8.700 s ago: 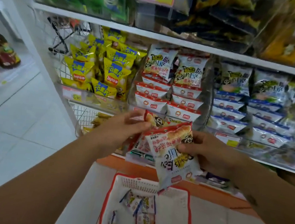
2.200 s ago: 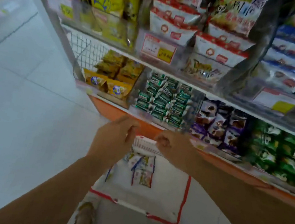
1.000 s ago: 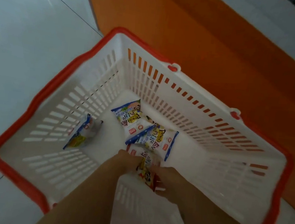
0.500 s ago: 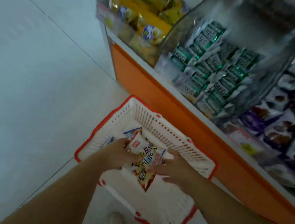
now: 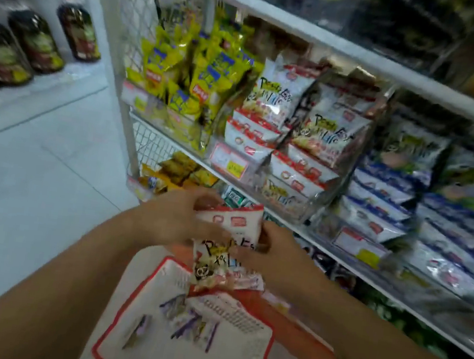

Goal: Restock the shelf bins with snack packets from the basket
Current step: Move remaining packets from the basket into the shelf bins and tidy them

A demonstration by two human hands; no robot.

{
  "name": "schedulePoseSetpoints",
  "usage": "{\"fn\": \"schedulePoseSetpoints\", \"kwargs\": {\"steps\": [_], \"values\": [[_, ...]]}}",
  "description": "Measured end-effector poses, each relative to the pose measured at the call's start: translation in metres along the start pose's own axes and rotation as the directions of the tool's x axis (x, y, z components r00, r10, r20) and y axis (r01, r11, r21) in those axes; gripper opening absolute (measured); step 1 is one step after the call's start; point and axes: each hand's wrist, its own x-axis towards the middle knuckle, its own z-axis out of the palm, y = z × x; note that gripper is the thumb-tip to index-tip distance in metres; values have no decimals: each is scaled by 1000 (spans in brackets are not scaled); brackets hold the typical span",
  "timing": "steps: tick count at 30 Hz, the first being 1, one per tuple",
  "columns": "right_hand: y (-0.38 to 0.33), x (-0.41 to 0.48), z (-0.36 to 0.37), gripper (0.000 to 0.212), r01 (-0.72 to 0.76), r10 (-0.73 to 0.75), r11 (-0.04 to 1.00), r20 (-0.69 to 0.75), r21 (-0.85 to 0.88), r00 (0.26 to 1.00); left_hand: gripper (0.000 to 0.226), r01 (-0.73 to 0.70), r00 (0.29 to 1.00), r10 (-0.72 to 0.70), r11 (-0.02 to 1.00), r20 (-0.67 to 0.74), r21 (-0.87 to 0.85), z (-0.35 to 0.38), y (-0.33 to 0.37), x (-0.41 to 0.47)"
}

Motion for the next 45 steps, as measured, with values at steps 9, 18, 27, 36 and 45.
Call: {"fn": "schedulePoseSetpoints", "kwargs": {"steps": [9, 18, 27, 36, 45], "values": [[-61, 12, -88, 64, 41, -31, 999, -587, 5, 809, 56, -376, 905, 322, 910, -278, -173, 11, 83, 49], [-58, 71, -147, 48, 171, -87, 985, -815, 15, 573, 65, -531, 742, 657, 698, -133, 480, 1, 112, 125], [-55, 90, -165, 53, -63, 43, 998, -714, -1, 699, 54, -488, 762, 647, 550, 24, 678, 24, 85, 143], [-79, 99, -179, 34, 10, 242, 869, -444, 494, 863, 66, -528, 709, 705, 505, 27, 683, 24, 88, 150], [-87, 106, -183, 19, 31, 254, 813, -401, 582, 880, 70, -458, 718, 696, 453, 18, 765, 28, 88, 155]]}}
